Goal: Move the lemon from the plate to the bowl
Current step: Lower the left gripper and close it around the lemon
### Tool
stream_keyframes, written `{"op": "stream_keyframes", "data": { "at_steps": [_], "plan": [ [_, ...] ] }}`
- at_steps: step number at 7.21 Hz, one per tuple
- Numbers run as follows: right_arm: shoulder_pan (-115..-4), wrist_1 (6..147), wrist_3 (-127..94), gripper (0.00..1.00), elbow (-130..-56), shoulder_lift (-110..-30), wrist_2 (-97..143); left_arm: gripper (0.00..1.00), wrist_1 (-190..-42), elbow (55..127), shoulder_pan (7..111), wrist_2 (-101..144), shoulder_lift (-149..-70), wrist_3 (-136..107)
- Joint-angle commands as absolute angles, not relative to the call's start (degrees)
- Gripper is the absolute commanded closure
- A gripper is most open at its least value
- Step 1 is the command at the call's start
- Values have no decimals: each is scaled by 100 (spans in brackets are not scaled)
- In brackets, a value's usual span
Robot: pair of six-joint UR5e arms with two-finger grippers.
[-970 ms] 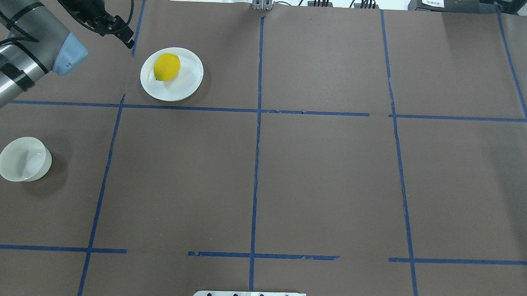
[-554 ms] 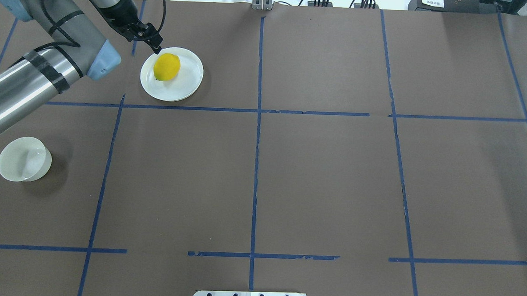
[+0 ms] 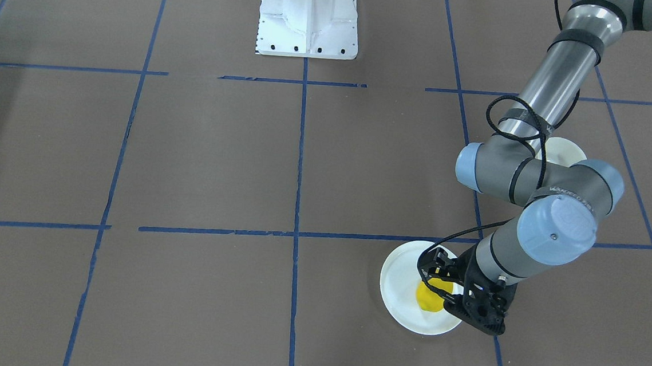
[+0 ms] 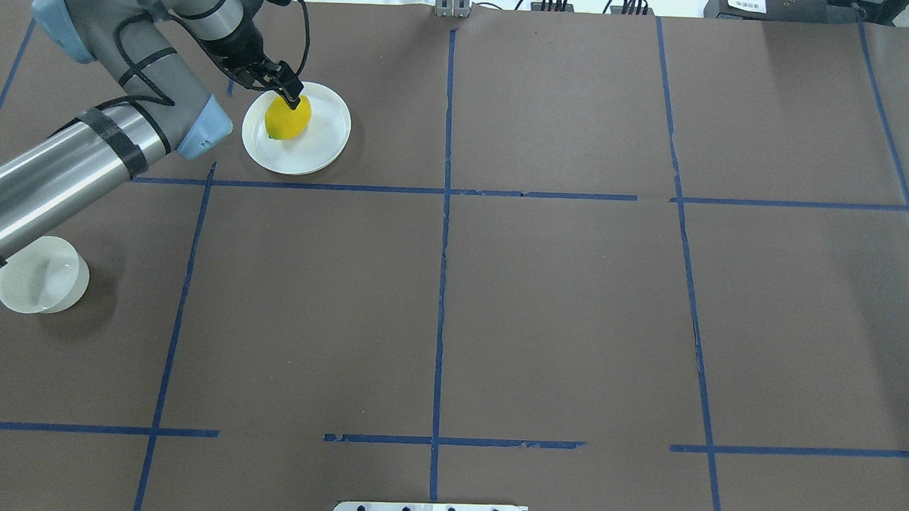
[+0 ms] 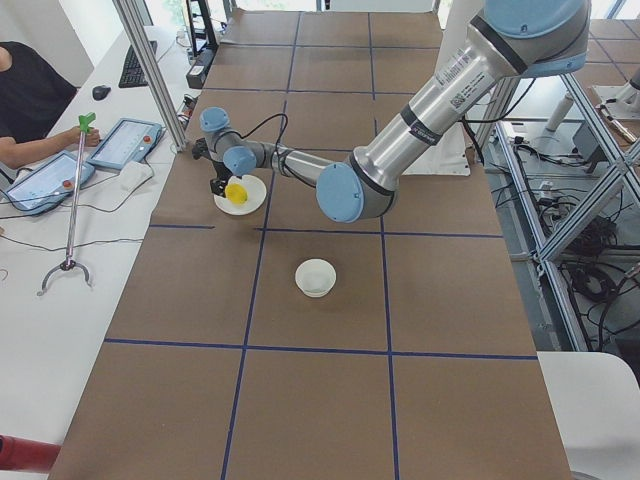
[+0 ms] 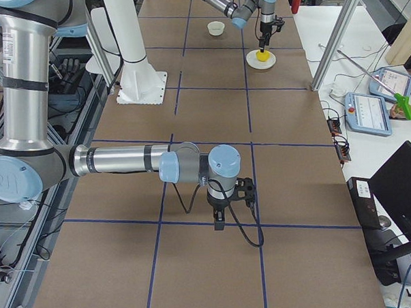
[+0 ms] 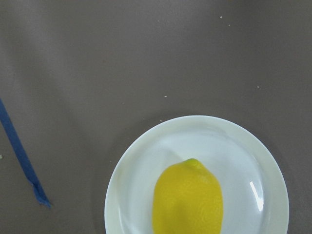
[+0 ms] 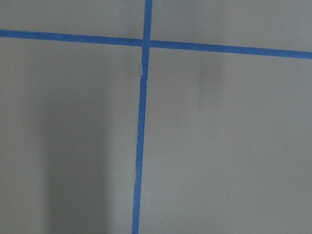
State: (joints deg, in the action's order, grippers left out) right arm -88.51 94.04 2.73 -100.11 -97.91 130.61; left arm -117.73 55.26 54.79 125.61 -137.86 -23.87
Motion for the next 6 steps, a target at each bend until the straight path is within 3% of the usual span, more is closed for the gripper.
{"op": "stream_keyframes", "data": {
  "at_steps": [1,5,6],
  "plan": [
    [-8851,9404,272,0,-10011,-9791,13061,0,-11987,5266,5379,12419,-13886,-2487],
    [-8851,9404,272,0,-10011,-9791,13069,1,-12331,4948,5230,12253,-13966,-2698],
    [-8851,9404,272,0,-10011,-9791,13061,8,-12331,4948,5221,12243,-13966,-2707]
  ]
}}
